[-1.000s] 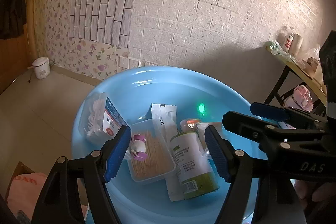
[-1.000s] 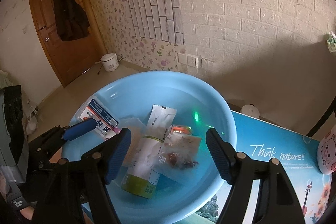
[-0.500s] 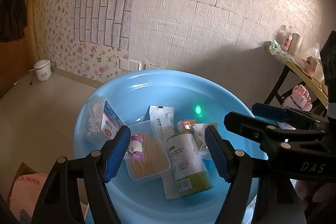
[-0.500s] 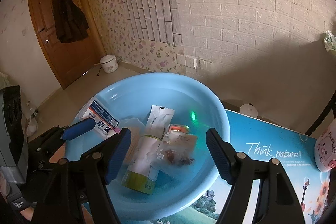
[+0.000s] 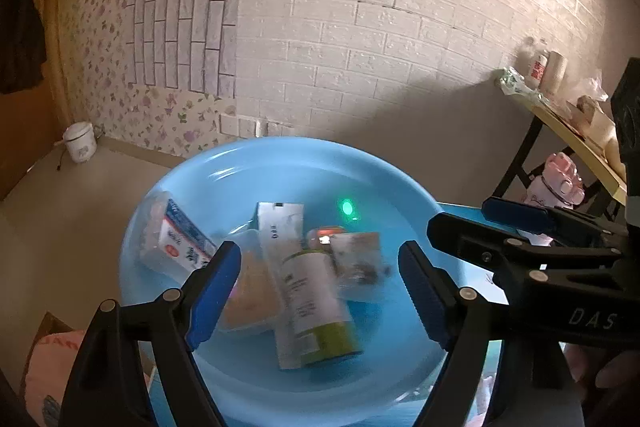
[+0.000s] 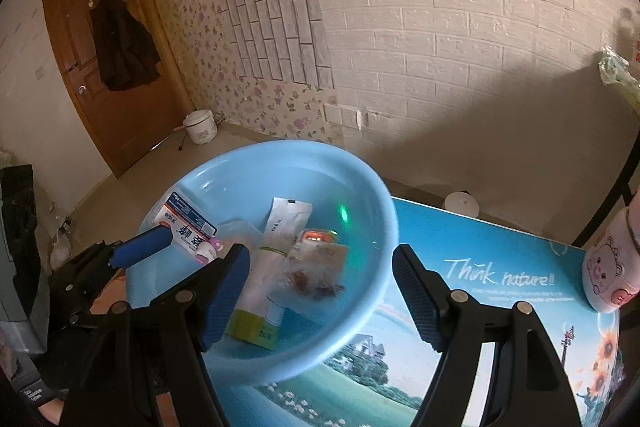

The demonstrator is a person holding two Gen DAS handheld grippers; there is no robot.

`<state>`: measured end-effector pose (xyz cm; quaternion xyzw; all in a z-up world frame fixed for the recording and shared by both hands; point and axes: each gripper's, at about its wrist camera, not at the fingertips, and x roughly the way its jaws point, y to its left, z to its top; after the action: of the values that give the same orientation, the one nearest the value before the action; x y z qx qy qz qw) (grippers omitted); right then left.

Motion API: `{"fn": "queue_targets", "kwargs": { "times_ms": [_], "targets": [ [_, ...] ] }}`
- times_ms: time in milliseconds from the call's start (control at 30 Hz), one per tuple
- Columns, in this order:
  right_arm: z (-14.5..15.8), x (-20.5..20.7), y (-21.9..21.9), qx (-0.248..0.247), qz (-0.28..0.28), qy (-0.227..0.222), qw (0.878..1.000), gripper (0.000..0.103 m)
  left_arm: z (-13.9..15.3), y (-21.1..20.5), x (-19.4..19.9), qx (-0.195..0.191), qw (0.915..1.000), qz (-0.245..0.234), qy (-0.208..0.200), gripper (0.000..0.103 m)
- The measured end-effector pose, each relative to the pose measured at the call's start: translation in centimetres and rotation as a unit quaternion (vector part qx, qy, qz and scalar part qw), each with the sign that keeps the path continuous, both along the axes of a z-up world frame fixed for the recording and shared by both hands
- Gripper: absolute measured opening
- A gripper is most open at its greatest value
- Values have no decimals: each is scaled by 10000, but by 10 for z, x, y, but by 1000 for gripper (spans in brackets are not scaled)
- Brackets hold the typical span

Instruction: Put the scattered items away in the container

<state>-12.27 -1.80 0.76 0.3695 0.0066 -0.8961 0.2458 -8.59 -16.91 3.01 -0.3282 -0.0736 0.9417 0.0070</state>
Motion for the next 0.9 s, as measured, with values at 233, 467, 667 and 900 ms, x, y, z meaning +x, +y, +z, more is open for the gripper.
{"fn": "queue_targets", "kwargs": {
  "times_ms": [233, 467, 667, 900],
  "targets": [
    [6, 8, 29, -32, -196, 6, 9998, 75, 8, 28, 3, -52, 9998, -159, -51, 83],
    [7, 16, 75, -128, -512, -105, 9986, 75, 12, 68, 3, -218, 9989, -391, -151, 89],
    [2, 24, 119, -96, -862, -245, 9959, 75, 11, 108, 1, -315, 9969, -656, -290, 90],
    [-1, 31, 161, -84, -1134, -365, 9928, 75, 8, 142, -1, -325, 9948, -816, -509, 93]
  ]
}}
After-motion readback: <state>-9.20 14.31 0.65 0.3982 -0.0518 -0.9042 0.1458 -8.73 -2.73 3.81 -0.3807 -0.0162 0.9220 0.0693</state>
